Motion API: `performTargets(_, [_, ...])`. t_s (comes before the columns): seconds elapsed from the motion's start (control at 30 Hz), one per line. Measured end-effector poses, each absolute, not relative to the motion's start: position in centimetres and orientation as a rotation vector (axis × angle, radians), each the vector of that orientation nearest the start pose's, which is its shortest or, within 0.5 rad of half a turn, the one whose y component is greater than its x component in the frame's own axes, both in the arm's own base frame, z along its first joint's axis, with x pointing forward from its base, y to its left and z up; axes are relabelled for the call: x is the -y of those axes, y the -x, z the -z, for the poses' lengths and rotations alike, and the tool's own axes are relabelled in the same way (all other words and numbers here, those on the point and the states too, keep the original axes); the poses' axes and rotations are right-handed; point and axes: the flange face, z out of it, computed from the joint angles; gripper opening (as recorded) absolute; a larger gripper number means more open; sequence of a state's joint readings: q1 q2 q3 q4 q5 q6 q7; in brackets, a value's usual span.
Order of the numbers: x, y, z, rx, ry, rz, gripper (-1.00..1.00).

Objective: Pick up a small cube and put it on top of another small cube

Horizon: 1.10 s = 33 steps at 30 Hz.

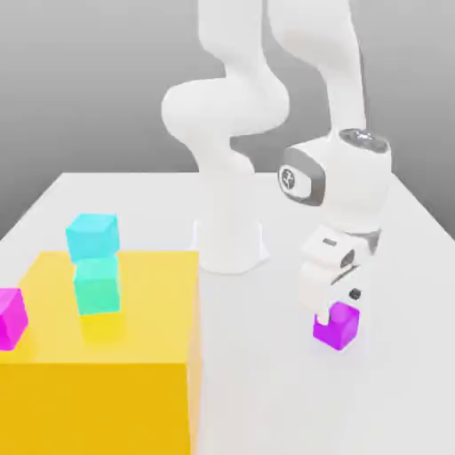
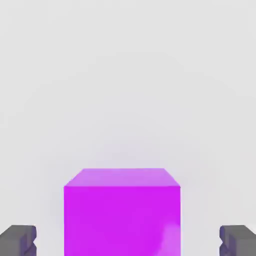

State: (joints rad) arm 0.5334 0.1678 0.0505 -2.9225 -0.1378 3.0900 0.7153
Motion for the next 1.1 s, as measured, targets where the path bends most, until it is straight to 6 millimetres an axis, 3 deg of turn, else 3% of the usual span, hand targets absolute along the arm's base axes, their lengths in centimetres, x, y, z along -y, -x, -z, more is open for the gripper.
performTargets(0.03, [-18.8, -26.2, -13.7, 0.009, 3.14, -0.001, -1.0])
performTargets(0.27, [-18.8, -26.2, -13.6, 0.009, 3.141, 0.0, -1.0])
performTargets(0.53, [-18.9, -26.2, -19.2, 0.012, 3.143, 0.001, -1.0])
performTargets(0.6, [-19.8, -26.5, -20.4, 0.072, 3.14, 0.041, -1.0])
performTargets(0.67, [-20.1, -28.9, -21.7, 0.057, 3.142, 0.077, -1.0])
performTargets(0.77, [-18.2, -34.1, -23.7, -0.082, 3.148, 0.092, -1.0])
performTargets(0.93, [-12.1, -42.4, -27.5, -0.351, 3.147, 0.102, -1.0])
performTargets(1.1, [-3.9, -48.7, -32.0, -0.604, 3.131, 0.107, -1.0])
